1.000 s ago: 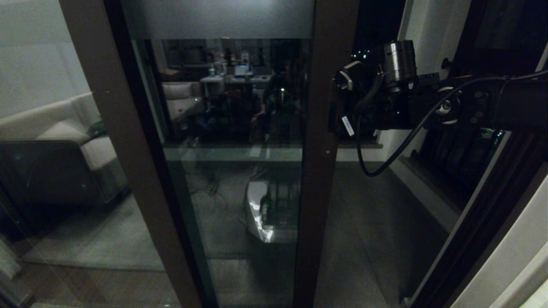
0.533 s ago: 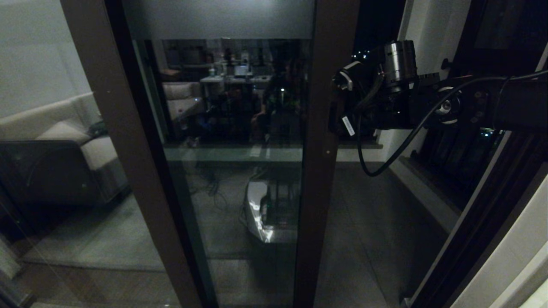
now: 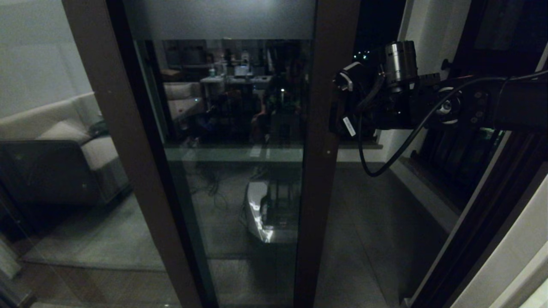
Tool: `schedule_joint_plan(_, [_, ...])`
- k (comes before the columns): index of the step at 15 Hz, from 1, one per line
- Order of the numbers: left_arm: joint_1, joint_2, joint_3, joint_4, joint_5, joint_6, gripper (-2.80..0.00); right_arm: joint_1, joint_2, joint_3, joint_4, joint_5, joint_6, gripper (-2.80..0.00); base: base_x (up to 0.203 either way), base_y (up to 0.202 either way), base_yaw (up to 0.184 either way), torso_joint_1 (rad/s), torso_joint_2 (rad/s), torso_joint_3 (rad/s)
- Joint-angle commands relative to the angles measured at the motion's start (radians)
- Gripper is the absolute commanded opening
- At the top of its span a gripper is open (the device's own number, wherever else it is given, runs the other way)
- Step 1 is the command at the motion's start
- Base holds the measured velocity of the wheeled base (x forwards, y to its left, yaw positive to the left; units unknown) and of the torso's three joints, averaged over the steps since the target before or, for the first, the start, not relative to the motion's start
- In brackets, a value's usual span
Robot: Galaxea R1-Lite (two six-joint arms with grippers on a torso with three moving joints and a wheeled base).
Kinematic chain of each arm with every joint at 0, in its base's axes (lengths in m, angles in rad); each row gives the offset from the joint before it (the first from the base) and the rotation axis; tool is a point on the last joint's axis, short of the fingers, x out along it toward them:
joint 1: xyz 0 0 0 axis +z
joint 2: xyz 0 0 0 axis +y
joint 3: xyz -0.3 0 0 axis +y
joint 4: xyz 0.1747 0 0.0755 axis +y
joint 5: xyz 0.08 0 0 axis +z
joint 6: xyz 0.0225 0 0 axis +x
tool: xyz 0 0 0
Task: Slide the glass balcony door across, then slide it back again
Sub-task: Close the slid door
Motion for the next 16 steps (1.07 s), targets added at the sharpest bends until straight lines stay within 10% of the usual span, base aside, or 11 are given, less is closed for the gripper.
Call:
schedule_joint_plan(1, [0.0,0.001,0.002,0.0,-0.001,-0.001,-2.8,-0.002,0.003,0.005,0.003,-0.006,-0.005,0.0,0.0,0.0,0.0,0.0,0.0,0.0])
schedule_joint_plan(16, [0.0,0.001,0.002,0.0,-0.001,0.0,-2.8,-0.05,-0.004,0.013,0.003,-0.006,-0.025,0.0,0.0,0.0,0.0,0.0,0.0,0.0])
